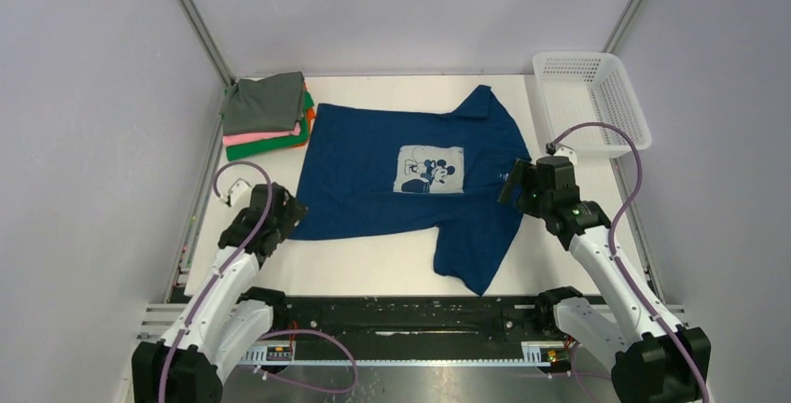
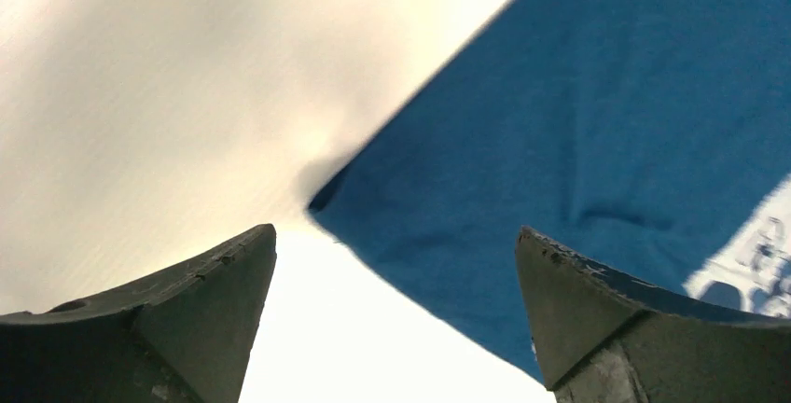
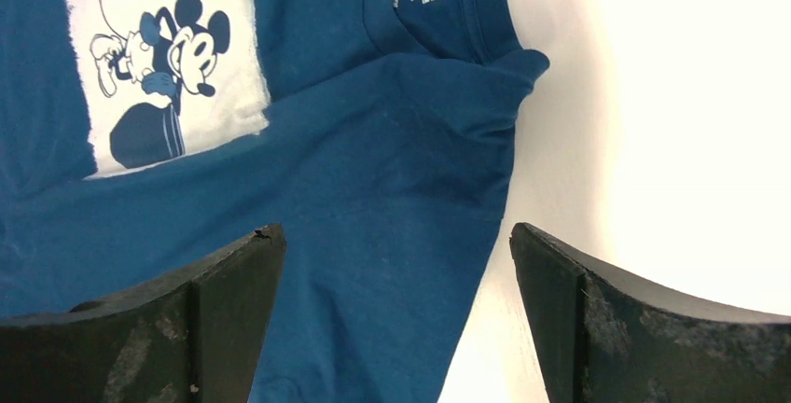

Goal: Fold and stack the t-shirts
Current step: Grab the side of the flattened tshirt closest away from the robot with both arms

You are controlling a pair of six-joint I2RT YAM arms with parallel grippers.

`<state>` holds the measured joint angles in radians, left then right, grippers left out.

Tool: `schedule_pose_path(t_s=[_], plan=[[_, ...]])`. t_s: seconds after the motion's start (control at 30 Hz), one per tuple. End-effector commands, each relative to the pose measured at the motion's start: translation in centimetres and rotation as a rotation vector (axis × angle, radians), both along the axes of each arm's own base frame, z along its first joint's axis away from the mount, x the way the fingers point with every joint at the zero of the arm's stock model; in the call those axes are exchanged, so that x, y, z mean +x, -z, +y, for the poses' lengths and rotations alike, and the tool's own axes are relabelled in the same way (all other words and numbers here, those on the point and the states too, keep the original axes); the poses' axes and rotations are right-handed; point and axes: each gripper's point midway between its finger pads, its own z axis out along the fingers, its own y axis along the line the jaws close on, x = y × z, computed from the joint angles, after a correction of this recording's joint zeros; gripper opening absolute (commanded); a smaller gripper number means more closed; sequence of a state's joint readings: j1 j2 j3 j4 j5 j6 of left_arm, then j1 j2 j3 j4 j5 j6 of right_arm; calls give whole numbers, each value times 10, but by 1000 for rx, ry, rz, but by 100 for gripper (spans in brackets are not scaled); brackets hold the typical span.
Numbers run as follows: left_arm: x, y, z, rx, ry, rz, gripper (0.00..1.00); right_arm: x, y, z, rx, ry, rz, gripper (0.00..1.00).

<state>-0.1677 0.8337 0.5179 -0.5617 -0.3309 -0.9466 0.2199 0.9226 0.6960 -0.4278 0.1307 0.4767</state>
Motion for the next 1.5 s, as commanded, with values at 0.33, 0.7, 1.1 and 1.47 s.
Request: schedule_pose_path(t_s=[0.33, 0.7, 1.1, 1.47], plan=[[-6, 40, -1, -80, -111, 117, 79, 7, -8, -6, -24, 22, -36, 100], [-1, 66, -2, -56, -109, 223, 39, 10, -3, -14, -68, 48, -6, 99], [4, 53, 3, -14, -84, 184, 0, -29, 9, 13, -9, -87, 160, 96], [4, 37, 4, -10, -48, 77, 0, -148, 86, 64, -98, -323, 477, 76]])
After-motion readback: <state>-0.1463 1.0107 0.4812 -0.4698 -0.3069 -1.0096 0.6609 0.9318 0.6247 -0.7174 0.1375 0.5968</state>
